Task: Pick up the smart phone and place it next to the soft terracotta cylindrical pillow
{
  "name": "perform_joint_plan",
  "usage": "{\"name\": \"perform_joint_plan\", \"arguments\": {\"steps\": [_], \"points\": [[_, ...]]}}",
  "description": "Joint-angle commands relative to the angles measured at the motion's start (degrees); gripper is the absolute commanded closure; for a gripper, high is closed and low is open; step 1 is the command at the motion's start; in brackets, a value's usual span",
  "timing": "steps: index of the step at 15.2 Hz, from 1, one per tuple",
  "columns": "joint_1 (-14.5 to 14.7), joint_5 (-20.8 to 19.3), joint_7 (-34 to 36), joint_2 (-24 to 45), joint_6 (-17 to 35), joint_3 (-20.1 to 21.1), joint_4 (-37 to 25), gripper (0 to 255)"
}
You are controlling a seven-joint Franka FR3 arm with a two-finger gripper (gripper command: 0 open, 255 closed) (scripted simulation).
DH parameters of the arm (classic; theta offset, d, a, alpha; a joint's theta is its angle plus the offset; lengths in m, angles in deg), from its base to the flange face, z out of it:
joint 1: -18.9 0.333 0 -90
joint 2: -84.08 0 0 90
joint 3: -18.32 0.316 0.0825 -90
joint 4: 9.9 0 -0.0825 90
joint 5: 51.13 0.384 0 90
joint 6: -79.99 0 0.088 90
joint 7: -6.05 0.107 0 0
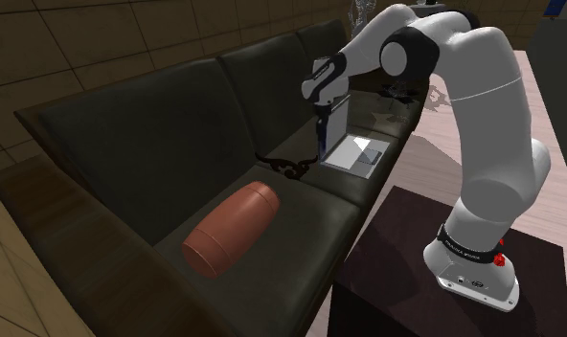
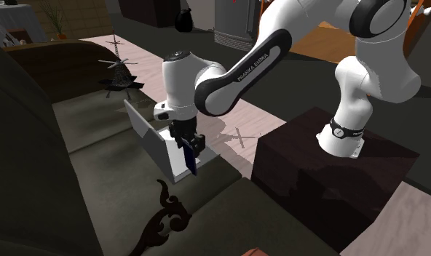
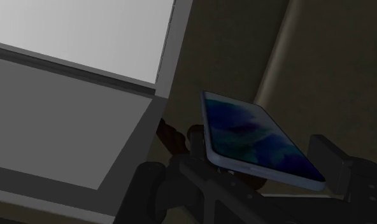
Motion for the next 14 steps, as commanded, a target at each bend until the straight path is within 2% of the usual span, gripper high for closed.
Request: {"name": "perform_joint_plan", "arguments": {"steps": [1,14], "points": [[0.0,-0.3,0.0,-1.1,-1.1,-0.3,0.0,255],[0.6,-2.0,1.0,-6.0,-8.9,-1.2,-3.1,255]]}}
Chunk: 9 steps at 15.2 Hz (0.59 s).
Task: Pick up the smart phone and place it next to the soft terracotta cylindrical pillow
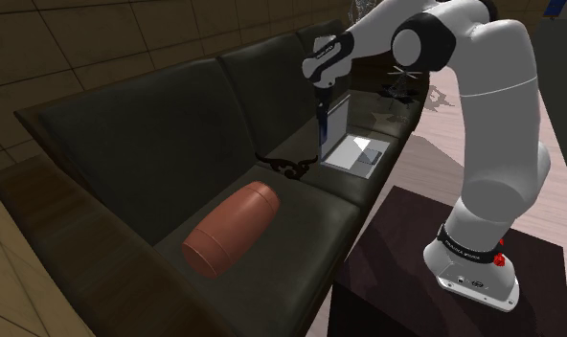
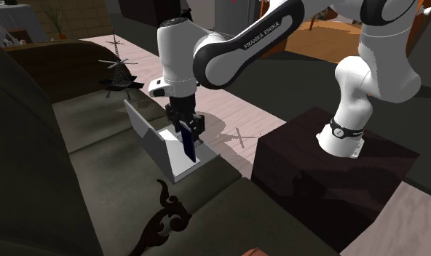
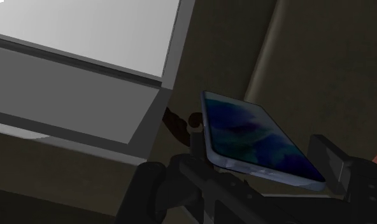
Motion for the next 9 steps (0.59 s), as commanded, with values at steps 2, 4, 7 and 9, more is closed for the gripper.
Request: {"name": "perform_joint_plan", "arguments": {"steps": [2,4,7,9], "points": [[0.1,-0.3,0.2,-0.9,-1.9,-0.2,-1.1,255],[0.1,-0.6,0.3,-1.5,-3.2,-0.3,-1.8,255],[0.2,-0.9,0.5,-2.3,-5.2,-0.4,-3.0,255],[0.2,-1.0,0.6,-2.7,-6.5,-0.5,-3.9,255]]}}
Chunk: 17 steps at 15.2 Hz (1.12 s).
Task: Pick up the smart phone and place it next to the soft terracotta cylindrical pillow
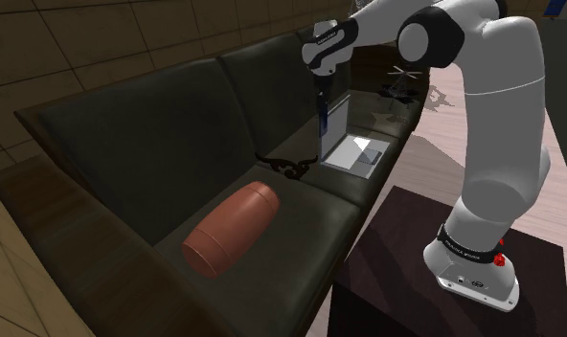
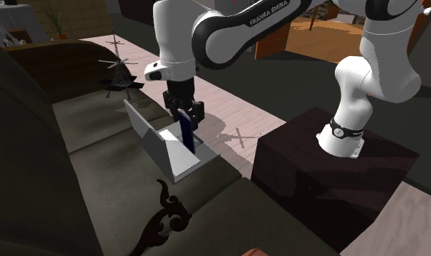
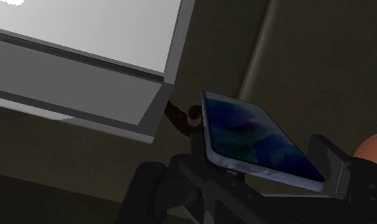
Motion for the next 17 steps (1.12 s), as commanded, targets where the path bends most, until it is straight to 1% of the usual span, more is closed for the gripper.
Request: {"name": "perform_joint_plan", "arguments": {"steps": [1,2,5,9,17], "points": [[-0.1,-0.1,0.0,-0.4,-1.4,-0.1,-1.0,255],[-0.1,-0.2,0.0,-0.5,-1.9,-0.1,-1.4,255],[2.9,-1.9,3.2,-6.1,0.7,0.1,6.6,255],[6.4,-4.2,8.0,-12.9,3.4,1.1,15.7,255],[12.0,-7.8,18.7,-24.3,6.6,4.8,29.9,255]]}}
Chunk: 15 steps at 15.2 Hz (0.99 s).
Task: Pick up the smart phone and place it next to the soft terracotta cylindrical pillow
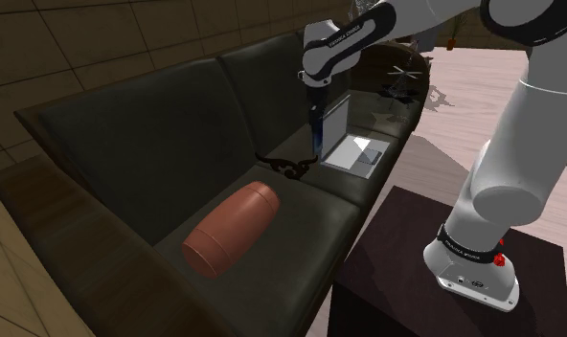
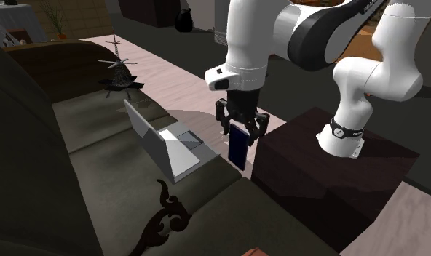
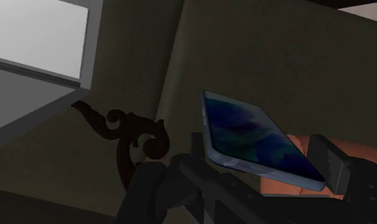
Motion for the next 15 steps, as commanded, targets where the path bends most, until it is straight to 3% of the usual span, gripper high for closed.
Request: {"name": "perform_joint_plan", "arguments": {"steps": [1,15], "points": [[1.1,-0.6,2.6,-2.2,0.9,1.1,3.2,255],[9.6,-0.3,22.2,-14.8,2.0,12.4,17.0,255]]}}
